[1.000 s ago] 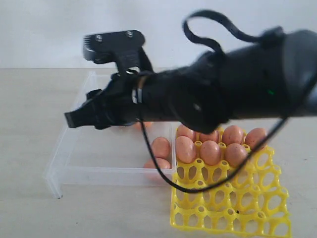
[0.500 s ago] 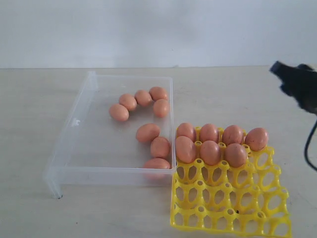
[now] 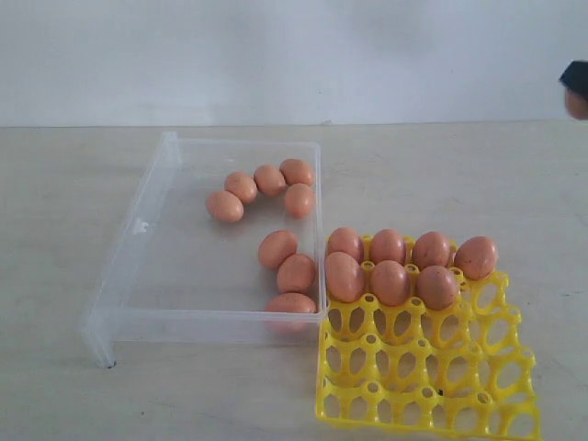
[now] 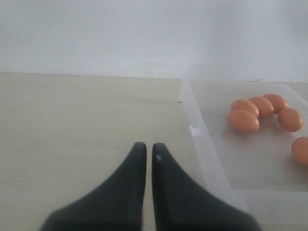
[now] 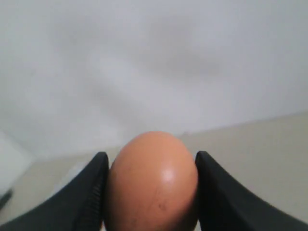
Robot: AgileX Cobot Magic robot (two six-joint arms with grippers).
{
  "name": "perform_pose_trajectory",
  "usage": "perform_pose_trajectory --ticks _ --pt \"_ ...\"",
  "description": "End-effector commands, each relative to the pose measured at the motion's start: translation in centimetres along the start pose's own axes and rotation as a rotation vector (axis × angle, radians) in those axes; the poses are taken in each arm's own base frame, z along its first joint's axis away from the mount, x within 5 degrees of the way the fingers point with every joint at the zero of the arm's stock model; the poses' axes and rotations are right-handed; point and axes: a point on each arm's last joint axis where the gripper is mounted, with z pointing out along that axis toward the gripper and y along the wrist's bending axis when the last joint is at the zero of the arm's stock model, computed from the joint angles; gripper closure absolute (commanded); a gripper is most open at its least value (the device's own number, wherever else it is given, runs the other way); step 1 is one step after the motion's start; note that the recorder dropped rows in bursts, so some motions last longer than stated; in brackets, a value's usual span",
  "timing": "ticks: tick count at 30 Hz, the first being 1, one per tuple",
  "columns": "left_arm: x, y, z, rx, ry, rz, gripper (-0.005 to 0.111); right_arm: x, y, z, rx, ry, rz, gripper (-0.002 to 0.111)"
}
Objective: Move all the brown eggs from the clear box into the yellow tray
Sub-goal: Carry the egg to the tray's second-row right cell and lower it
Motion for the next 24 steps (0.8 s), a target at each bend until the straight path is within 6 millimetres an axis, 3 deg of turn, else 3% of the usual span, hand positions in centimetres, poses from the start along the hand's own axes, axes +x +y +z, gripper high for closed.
perform_pose_trajectory --ticks 1,6,11,17,24 --pt "0.0 0.0 0.0 -0.002 -0.008 -0.001 0.103 3.3 0.4 0.1 -0.192 0.364 -0.083 0.108" --pt "0.0 0.0 0.0 -0.002 -0.008 -0.001 0.103 6.4 2.4 1.4 -0.336 0.574 -0.205 0.108" --pt "0.0 0.0 0.0 -0.002 -0.008 -0.001 0.103 8.6 3.8 3.1 -0.358 0.653 -0.390 0.108" --pt "0.0 0.0 0.0 -0.002 -0.008 -0.001 0.103 9.0 3.0 3.5 -0.238 0.699 -0.432 0.108" --pt "0.0 0.0 0.0 -0.002 -0.008 -0.001 0.103 9.4 3.1 3.2 -0.230 0.710 -0.385 0.108"
